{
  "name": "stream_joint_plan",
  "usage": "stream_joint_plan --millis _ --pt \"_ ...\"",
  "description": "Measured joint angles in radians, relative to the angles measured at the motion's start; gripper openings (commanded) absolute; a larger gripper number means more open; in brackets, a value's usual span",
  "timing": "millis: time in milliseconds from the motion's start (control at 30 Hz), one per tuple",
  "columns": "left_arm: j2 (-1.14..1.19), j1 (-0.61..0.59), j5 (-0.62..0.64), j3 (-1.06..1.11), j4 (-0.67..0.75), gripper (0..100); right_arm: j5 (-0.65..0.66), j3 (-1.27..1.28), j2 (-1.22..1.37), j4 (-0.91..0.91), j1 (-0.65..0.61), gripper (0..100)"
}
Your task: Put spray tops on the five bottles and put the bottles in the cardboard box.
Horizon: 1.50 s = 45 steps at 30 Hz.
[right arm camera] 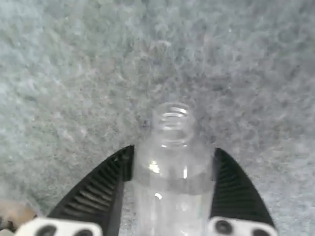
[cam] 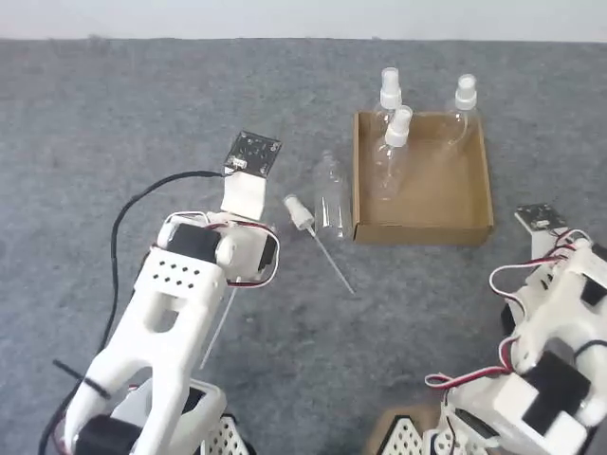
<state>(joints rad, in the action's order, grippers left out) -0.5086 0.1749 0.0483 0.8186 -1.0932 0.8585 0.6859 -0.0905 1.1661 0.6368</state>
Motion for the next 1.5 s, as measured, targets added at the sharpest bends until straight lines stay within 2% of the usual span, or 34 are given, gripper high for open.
stream_joint_plan --millis 100,267,433,567,767,900,1100,1267,1500 --pt "-0.005 0.0 0.0 0.0 0.0 3 0.0 -0.008 0.009 -0.002 0.0 0.6" --pt "-0.005 0.0 0.0 0.0 0.0 2 -0.003 -0.038 0.009 0.006 0.0 0.6" --pt "-0.005 0.0 0.0 -0.015 0.0 2 -0.072 -0.12 -0.164 0.112 -0.064 0.6" --pt "-0.005 0.0 -0.002 -0.08 0.0 2 -0.196 -0.126 -0.411 0.15 -0.215 0.6" --pt "-0.017 -0.074 -0.002 -0.304 -0.104 1 -0.396 -0.072 -0.752 0.157 -0.58 0.6" --pt "-0.135 -0.157 -0.002 -0.434 -0.173 1 -0.526 -0.052 -0.798 0.144 -0.833 0.6" --pt "-0.407 -0.216 -0.002 -0.459 -0.186 1 -0.651 0.029 -0.798 0.011 -1.166 0.6" --pt "-0.52 -0.212 0.046 -0.476 -0.184 1 -0.689 0.137 -0.769 -0.184 -1.306 0.9" --pt "-0.523 -0.213 0.215 -0.489 -0.066 1 -0.692 0.244 -0.766 -0.368 -1.333 0.6"
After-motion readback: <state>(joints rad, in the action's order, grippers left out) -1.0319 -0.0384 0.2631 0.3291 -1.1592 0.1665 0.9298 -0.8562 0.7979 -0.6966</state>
